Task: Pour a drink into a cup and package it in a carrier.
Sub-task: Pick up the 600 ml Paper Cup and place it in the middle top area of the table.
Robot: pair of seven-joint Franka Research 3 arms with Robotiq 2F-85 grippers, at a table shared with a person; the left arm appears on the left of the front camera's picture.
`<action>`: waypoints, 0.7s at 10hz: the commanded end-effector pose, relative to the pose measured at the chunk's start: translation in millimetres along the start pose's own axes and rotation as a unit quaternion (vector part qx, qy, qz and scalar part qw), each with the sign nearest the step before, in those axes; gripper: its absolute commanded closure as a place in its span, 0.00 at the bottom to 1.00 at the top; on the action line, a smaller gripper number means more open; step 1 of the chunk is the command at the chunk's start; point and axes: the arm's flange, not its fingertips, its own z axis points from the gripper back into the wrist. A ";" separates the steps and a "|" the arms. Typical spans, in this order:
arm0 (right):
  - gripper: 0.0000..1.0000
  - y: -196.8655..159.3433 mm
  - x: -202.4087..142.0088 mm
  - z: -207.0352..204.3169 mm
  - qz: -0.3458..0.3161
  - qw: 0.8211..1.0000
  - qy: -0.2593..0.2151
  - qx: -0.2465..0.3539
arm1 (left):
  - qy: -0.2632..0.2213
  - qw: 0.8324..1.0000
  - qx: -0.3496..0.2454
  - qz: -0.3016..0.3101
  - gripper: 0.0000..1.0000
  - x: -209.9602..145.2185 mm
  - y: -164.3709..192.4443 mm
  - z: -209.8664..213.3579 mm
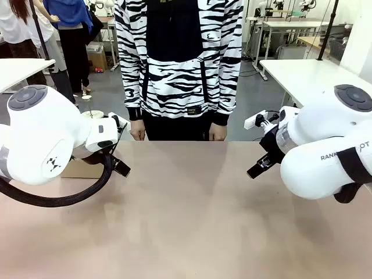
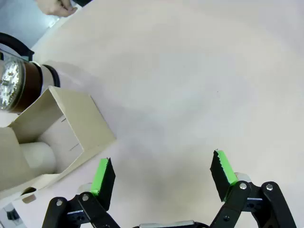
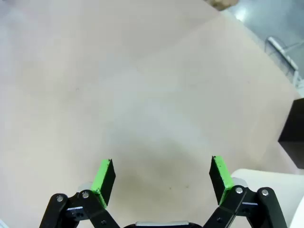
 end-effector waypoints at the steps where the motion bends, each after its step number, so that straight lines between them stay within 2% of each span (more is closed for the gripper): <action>1: 0.00 0.0 0.0 0.1 0.000 1.000 0.000 0.000 | 0.000 1.000 0.000 0.000 0.00 0.0 0.0 0.1; 7: 0.00 0.0 0.0 0.1 0.000 1.000 0.000 0.000 | 0.000 1.000 0.000 0.000 0.00 0.0 0.0 0.1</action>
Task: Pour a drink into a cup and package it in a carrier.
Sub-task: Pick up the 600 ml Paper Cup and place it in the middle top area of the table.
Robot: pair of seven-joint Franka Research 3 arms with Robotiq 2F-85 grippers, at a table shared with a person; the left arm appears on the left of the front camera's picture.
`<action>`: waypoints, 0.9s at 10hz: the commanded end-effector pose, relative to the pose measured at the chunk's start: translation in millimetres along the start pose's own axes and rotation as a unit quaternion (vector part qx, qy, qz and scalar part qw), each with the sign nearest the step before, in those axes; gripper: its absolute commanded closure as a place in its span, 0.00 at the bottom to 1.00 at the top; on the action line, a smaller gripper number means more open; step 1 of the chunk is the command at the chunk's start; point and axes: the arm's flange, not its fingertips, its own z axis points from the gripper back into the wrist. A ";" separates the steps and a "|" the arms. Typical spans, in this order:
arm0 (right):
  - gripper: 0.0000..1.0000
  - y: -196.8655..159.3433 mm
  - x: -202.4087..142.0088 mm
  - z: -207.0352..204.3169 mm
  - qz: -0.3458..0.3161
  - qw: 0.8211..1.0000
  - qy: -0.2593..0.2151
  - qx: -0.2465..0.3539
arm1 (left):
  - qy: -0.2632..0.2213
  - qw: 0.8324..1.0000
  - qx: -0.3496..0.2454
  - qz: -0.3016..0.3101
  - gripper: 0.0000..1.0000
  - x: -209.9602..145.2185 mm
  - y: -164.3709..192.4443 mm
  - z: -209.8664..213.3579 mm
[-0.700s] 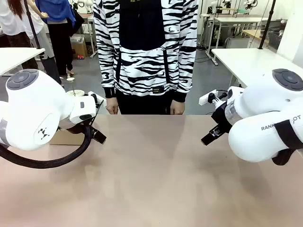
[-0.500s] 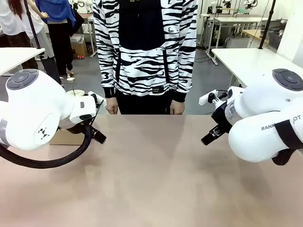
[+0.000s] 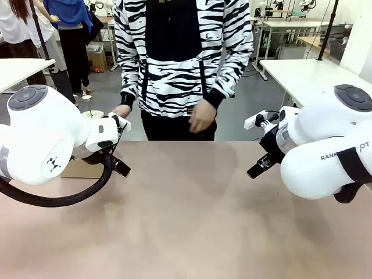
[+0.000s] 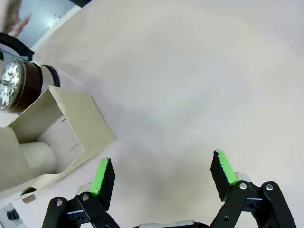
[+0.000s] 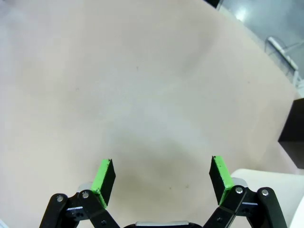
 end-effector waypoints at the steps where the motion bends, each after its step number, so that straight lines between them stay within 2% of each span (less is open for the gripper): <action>1: 0.00 -0.1 0.0 0.1 0.000 1.000 0.000 0.000 | 0.000 1.000 0.000 0.000 0.00 0.0 0.0 0.1; 2: 0.00 0.0 0.0 0.0 0.000 1.000 0.000 0.000 | 0.000 1.000 0.000 0.000 0.00 0.0 0.0 0.1; 3: 0.00 -11.7 17.7 17.5 0.010 1.000 -0.001 0.005 | 0.000 1.000 0.000 0.000 0.00 0.0 0.0 0.1; 5: 0.00 -49.5 64.4 83.6 0.009 1.000 -0.028 0.009 | 0.000 1.000 0.000 0.000 0.00 0.0 0.0 0.1; 7: 0.00 -93.6 89.5 149.5 0.011 0.997 -0.057 0.047 | 0.000 1.000 0.000 0.000 0.00 0.0 0.0 0.1; 8: 0.00 -136.0 84.6 177.9 0.043 0.989 -0.072 0.122 | 0.000 1.000 0.000 0.000 0.00 0.0 0.0 0.1; 9: 0.00 -174.7 65.3 191.5 0.032 0.987 -0.106 0.114 | 0.000 1.000 0.000 0.000 0.00 0.0 0.0 0.1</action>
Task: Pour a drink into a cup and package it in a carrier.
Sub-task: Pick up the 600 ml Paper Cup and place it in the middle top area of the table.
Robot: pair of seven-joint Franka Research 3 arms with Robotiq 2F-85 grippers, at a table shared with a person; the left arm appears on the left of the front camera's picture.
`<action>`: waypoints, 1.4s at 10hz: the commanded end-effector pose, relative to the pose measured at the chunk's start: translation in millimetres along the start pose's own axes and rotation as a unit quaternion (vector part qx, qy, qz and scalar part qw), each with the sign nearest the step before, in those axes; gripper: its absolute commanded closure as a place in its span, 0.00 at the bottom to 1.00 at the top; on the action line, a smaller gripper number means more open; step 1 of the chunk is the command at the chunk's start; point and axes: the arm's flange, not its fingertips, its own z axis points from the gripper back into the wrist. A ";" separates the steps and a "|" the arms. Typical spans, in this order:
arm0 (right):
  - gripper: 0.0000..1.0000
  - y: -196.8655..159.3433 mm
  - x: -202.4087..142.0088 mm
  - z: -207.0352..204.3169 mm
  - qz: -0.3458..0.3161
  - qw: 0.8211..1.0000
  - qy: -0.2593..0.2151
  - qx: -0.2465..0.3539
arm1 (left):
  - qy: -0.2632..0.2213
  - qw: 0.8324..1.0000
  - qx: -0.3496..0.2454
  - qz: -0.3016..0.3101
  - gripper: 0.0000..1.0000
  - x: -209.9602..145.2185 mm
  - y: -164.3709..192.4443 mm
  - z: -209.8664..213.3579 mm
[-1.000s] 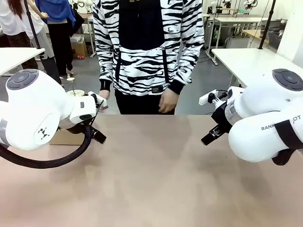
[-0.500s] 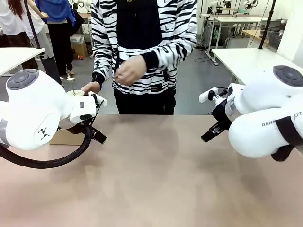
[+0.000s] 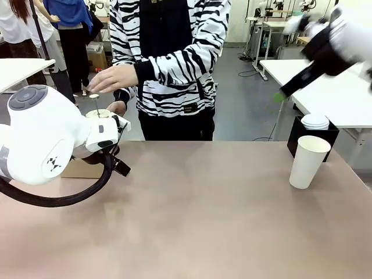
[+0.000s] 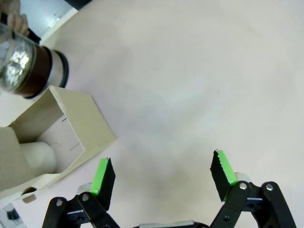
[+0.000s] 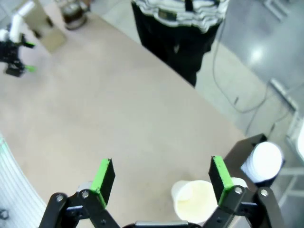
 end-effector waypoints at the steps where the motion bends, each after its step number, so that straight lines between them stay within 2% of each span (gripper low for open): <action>1: 0.00 -66.2 -46.6 17.1 0.043 0.994 -0.058 0.083 | 0.000 1.000 0.000 0.000 0.00 0.0 -0.3 0.1; 2: 0.00 -91.1 -81.6 22.8 0.072 0.982 -0.113 0.137 | 0.000 1.000 0.000 0.000 0.00 0.0 -0.3 0.1; 4: 0.00 -120.6 -159.8 7.6 0.107 0.970 -0.160 0.151 | 0.000 1.000 0.000 0.000 0.00 0.0 -0.3 0.1; 5: 0.00 -127.9 -190.2 -2.5 0.122 0.959 -0.208 0.150 | 0.000 1.000 0.000 0.000 0.00 0.0 -0.3 0.1; 6: 0.00 -131.7 -210.0 -12.5 0.144 0.948 -0.226 0.170 | 0.000 1.000 0.000 0.000 0.00 0.0 -0.3 0.1; 7: 0.00 -130.9 -216.0 -21.1 0.134 0.951 -0.220 0.169 | 0.000 1.000 0.000 0.000 0.00 0.0 -0.3 0.1; 8: 0.00 -120.4 -204.7 8.1 0.117 0.962 -0.206 0.139 | 0.000 1.000 0.000 0.000 0.00 0.0 -0.3 0.1; 11: 0.00 -120.4 -204.7 8.1 0.117 0.962 -0.206 0.139 | 0.000 1.000 0.000 0.000 0.00 0.0 -0.3 0.1; 12: 0.00 -121.7 -213.7 -4.2 0.120 0.960 -0.206 0.148 | 0.000 1.000 0.000 0.000 0.00 0.0 -0.3 0.1; 13: 0.00 -152.6 -243.0 -13.7 0.079 0.950 -0.251 0.169 | 0.000 1.000 0.000 0.000 0.00 0.0 -0.3 0.1; 14: 0.00 -166.4 -277.5 -29.5 0.068 0.940 -0.287 0.170 | 0.000 1.000 0.000 0.000 0.00 0.0 -0.3 0.1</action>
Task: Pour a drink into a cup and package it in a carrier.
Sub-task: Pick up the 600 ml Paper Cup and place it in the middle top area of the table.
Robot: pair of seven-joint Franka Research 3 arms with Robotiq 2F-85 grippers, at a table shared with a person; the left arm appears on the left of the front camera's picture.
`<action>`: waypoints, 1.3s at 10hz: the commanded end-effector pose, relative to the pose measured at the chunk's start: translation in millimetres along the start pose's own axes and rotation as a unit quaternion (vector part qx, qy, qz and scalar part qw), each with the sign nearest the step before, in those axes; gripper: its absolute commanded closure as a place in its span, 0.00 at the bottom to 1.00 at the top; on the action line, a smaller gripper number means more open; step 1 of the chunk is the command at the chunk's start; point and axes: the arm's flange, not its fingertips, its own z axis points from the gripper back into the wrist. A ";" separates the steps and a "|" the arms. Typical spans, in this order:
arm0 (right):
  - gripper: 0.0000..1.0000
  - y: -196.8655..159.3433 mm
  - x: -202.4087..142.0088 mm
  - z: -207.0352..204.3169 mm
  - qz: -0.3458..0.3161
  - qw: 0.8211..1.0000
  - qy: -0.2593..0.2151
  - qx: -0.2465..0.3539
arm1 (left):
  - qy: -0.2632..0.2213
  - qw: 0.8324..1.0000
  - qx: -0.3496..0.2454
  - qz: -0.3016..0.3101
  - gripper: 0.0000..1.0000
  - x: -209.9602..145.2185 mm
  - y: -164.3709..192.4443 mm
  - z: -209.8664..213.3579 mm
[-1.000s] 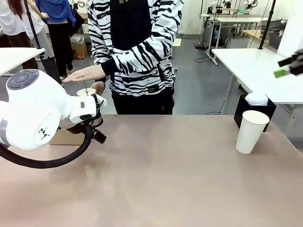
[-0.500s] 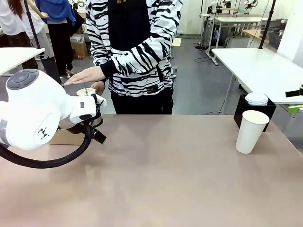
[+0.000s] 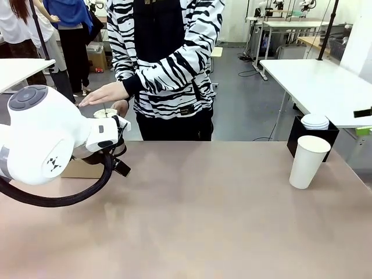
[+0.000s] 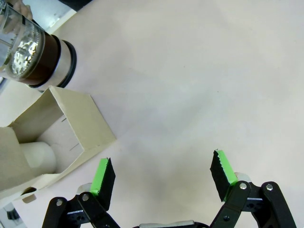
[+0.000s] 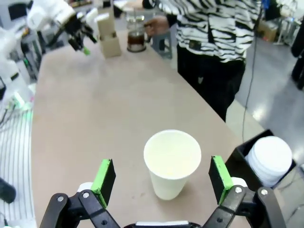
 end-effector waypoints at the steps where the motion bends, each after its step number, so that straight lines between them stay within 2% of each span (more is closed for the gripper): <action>1: 0.00 -26.1 -61.1 7.8 -0.003 0.997 -0.077 0.006 | -0.001 1.000 -0.001 0.000 0.00 -0.1 -0.1 0.4; 3: 0.00 -30.5 -98.9 -2.1 0.003 0.994 -0.112 -0.002 | -0.001 1.000 -0.001 0.000 0.00 -0.1 -0.1 0.4; 5: 0.00 -37.8 -139.6 -33.9 -0.002 0.990 -0.137 0.032 | -0.001 1.000 -0.001 0.000 0.00 -0.1 -0.1 0.4; 6: 0.00 -38.6 -148.4 -48.7 -0.010 0.986 -0.155 0.057 | -0.001 1.000 -0.001 0.000 0.00 -0.1 -0.1 0.4; 7: 0.00 -40.8 -152.9 -65.6 -0.019 0.984 -0.161 0.078 | -0.001 1.000 -0.001 0.000 0.00 -0.1 -0.1 0.4; 10: 0.00 -52.6 -158.0 -86.1 -0.041 0.980 -0.176 0.086 | -0.001 1.000 -0.001 0.000 0.00 -0.1 -0.1 0.4; 11: 0.00 -36.0 -160.4 -85.3 -0.033 0.984 -0.151 0.085 | -0.001 1.000 -0.001 0.000 0.00 -0.1 -0.1 0.4; 13: 0.00 -42.1 -163.0 -90.5 -0.034 0.983 -0.156 0.091 | -0.001 1.000 -0.001 0.000 0.00 -0.1 -0.1 0.4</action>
